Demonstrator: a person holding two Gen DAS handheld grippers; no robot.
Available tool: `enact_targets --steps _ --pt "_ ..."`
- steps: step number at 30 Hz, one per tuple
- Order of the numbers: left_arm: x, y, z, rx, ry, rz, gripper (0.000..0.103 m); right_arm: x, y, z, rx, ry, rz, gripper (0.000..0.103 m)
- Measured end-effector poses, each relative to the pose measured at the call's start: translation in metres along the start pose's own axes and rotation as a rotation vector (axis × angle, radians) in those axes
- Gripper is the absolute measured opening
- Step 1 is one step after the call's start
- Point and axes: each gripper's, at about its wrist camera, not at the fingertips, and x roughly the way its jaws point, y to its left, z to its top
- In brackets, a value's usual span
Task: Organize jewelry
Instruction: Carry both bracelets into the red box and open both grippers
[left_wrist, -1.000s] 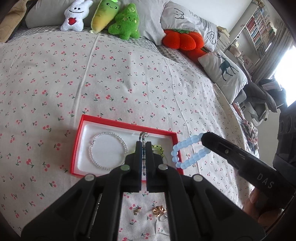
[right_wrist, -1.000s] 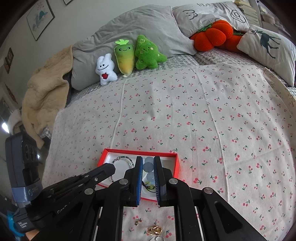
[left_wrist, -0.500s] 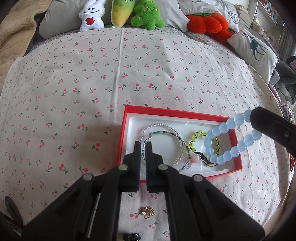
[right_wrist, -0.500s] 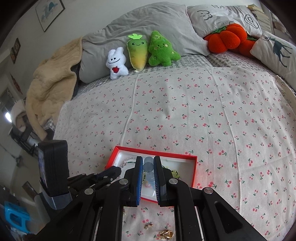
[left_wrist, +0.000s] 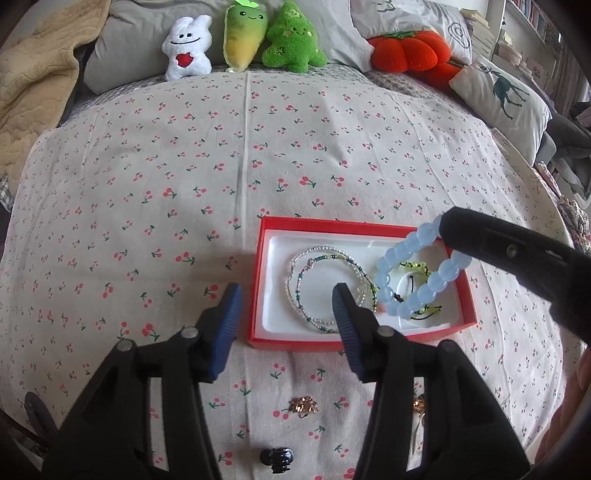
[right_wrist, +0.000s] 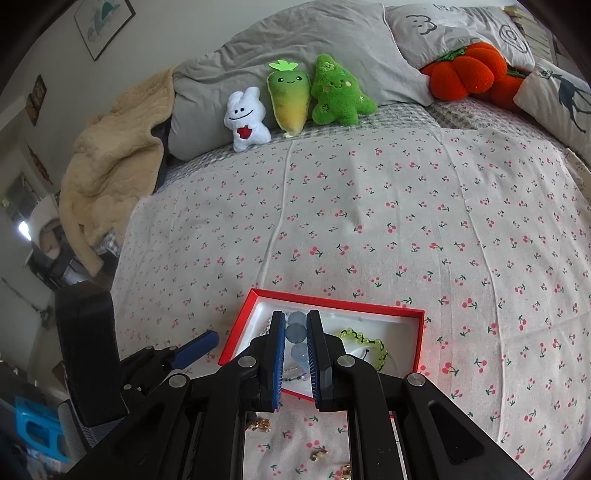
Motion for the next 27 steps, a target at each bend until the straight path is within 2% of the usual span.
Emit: enact_targets --steps 7,12,17,19,21,23,27 --pt "-0.002 0.003 -0.005 0.008 0.018 0.009 0.054 0.025 -0.028 -0.008 0.053 0.063 -0.098 0.012" --pt "-0.002 0.008 -0.008 -0.01 0.032 0.013 0.054 0.029 -0.04 -0.012 0.047 0.079 -0.146 0.012" --pt "-0.004 0.007 -0.008 0.012 0.029 0.031 0.056 0.03 -0.042 -0.016 0.014 0.086 -0.186 0.012" --pt "-0.007 0.009 -0.01 0.01 0.031 0.03 0.06 0.028 -0.044 -0.017 0.017 0.087 -0.196 0.012" --pt "-0.011 0.011 -0.012 0.008 0.031 0.033 0.071 0.024 -0.046 -0.018 0.02 0.089 -0.2 0.013" --pt "-0.015 0.013 -0.015 0.006 0.029 0.035 0.077 0.02 -0.046 -0.019 0.014 0.098 -0.199 0.015" --pt "-0.02 0.015 -0.023 0.012 0.05 0.028 0.082 0.008 -0.045 -0.024 -0.019 0.117 -0.203 0.018"
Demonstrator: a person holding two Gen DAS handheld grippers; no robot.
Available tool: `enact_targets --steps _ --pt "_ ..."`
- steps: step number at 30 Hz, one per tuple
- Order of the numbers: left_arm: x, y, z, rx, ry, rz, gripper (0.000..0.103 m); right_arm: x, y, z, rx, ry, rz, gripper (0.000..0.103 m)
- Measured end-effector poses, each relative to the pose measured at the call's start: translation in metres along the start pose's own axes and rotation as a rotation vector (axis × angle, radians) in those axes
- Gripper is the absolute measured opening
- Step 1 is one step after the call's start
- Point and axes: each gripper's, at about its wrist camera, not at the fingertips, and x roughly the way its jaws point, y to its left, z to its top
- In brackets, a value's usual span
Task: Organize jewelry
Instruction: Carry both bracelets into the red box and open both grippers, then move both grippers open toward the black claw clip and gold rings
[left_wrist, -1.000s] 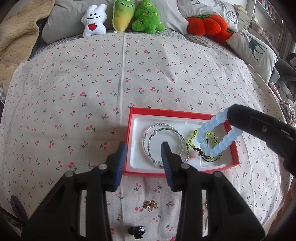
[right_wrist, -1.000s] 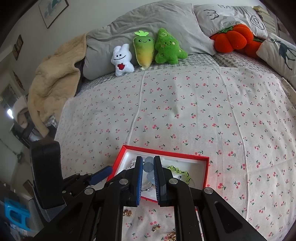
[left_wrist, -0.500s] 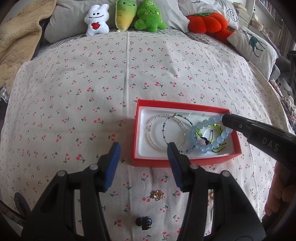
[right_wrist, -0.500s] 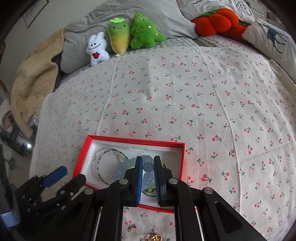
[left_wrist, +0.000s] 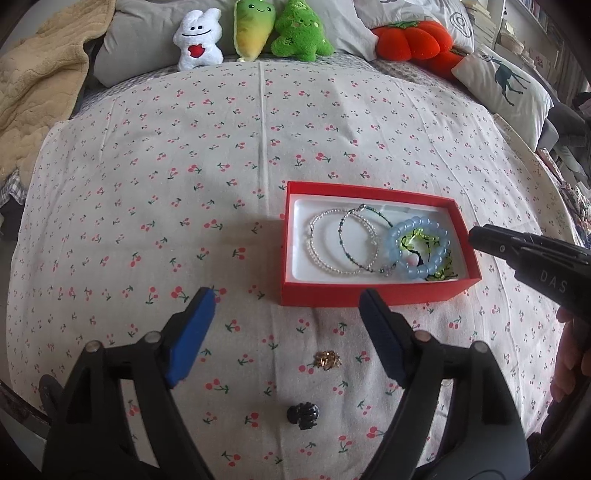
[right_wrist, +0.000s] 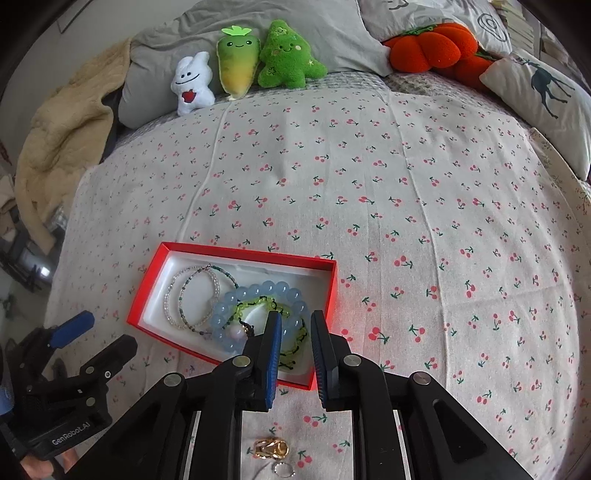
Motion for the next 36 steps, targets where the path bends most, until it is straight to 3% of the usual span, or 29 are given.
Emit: enact_targets --steps 2,3,4,6,14,22,36 --pt "-0.001 0.0 -0.005 0.003 0.02 -0.005 0.083 -0.007 0.0 -0.005 -0.022 0.0 -0.007 0.022" --pt "-0.001 0.0 -0.007 0.005 0.032 -0.005 0.083 -0.01 0.0 -0.008 -0.03 0.001 -0.008 0.031" --pt "-0.001 0.0 -0.01 0.008 0.043 -0.007 0.084 -0.013 -0.001 -0.011 -0.035 0.003 -0.009 0.05" --pt "-0.002 0.0 -0.016 0.015 0.059 -0.011 0.084 -0.021 -0.005 -0.018 -0.036 -0.002 -0.018 0.068" --pt "-0.001 0.004 -0.037 0.025 0.121 -0.031 0.085 -0.038 -0.026 -0.048 -0.055 0.041 -0.067 0.072" --pt "0.004 0.014 -0.056 0.036 0.16 -0.034 0.085 -0.039 -0.041 -0.078 -0.052 0.092 -0.062 0.078" --pt "0.019 0.025 -0.093 0.098 0.224 0.003 0.085 -0.025 -0.035 -0.114 -0.135 0.172 -0.09 0.08"
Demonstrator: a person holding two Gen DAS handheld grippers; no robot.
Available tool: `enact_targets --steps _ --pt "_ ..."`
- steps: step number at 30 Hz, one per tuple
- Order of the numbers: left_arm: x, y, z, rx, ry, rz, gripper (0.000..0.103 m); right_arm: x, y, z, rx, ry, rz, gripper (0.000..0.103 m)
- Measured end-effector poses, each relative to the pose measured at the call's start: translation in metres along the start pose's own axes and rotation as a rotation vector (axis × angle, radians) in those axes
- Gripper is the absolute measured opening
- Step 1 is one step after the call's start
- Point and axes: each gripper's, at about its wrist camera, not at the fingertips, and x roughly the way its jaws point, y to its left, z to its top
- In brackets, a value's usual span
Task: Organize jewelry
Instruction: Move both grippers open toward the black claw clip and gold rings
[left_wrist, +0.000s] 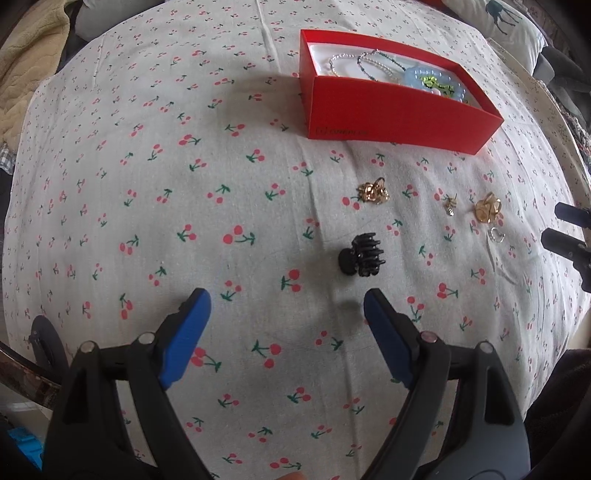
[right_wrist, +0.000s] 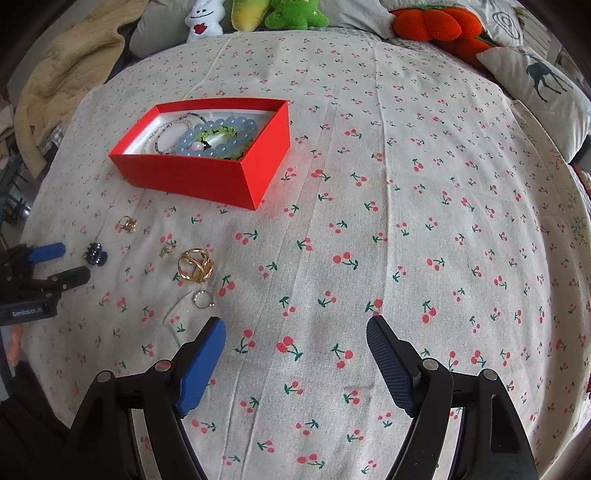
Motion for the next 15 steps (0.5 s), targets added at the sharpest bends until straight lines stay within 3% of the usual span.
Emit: enact_targets --steps 10,15 --pt "0.0 -0.01 -0.02 0.096 -0.168 -0.052 0.085 0.024 0.013 -0.019 -0.052 0.043 -0.051 0.08" --pt "-0.005 -0.019 -0.019 0.096 -0.186 -0.154 0.084 0.027 0.018 -0.019 -0.064 0.044 -0.052 0.083"
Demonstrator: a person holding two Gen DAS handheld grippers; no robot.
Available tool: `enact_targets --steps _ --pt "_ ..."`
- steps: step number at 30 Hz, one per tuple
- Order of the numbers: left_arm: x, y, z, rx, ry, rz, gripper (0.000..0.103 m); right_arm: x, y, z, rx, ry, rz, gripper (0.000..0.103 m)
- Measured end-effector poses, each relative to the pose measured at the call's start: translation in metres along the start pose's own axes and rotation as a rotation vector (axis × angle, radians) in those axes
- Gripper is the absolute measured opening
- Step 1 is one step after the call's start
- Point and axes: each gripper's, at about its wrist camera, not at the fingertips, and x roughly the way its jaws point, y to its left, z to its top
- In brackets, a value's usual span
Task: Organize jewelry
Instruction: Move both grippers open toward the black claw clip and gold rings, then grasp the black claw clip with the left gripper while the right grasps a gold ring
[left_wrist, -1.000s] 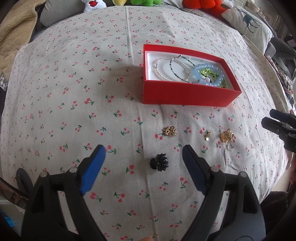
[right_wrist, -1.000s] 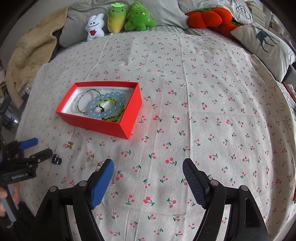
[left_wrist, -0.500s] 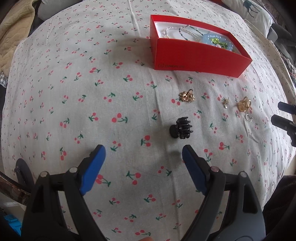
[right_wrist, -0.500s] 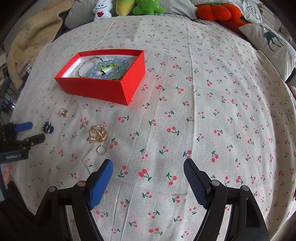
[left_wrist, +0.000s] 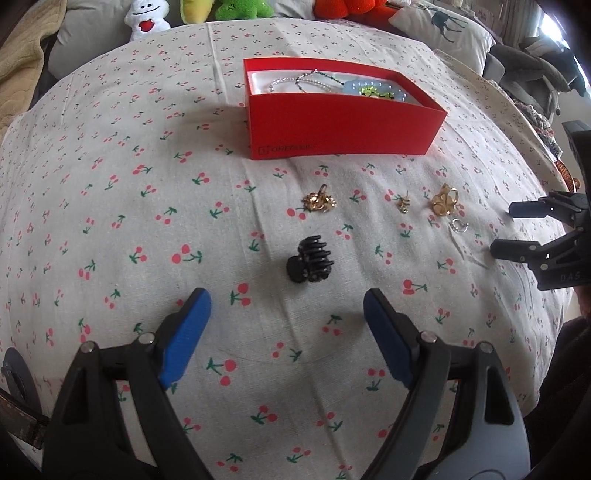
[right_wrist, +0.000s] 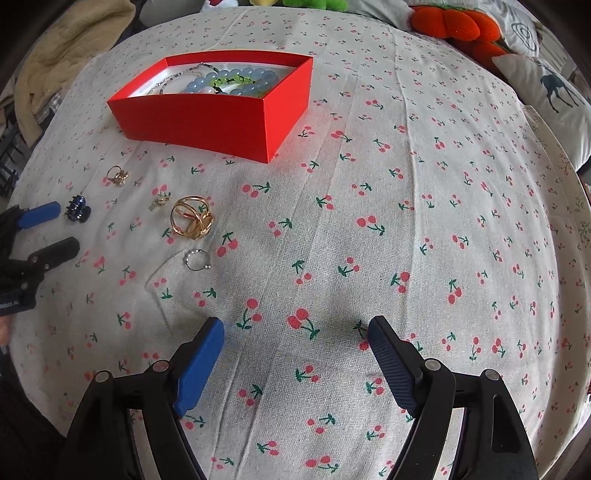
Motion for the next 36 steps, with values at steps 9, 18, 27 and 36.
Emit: enact_targets --steps 9,18,27,36 --pt "0.005 -0.009 0.014 -0.018 -0.021 -0.019 0.046 0.0 0.005 0.002 -0.006 -0.005 0.002 0.083" --pt "0.003 -0.01 0.019 -0.033 -0.03 -0.007 0.028 -0.002 0.009 0.003 -0.004 -0.005 0.012 0.083" --pt "-0.001 -0.008 0.018 -0.052 -0.014 0.031 0.028 -0.003 0.02 0.012 -0.005 -0.022 0.018 0.083" --pt "-0.004 -0.001 0.017 -0.073 0.002 0.039 0.028 0.001 0.05 0.028 -0.063 -0.053 0.028 0.083"
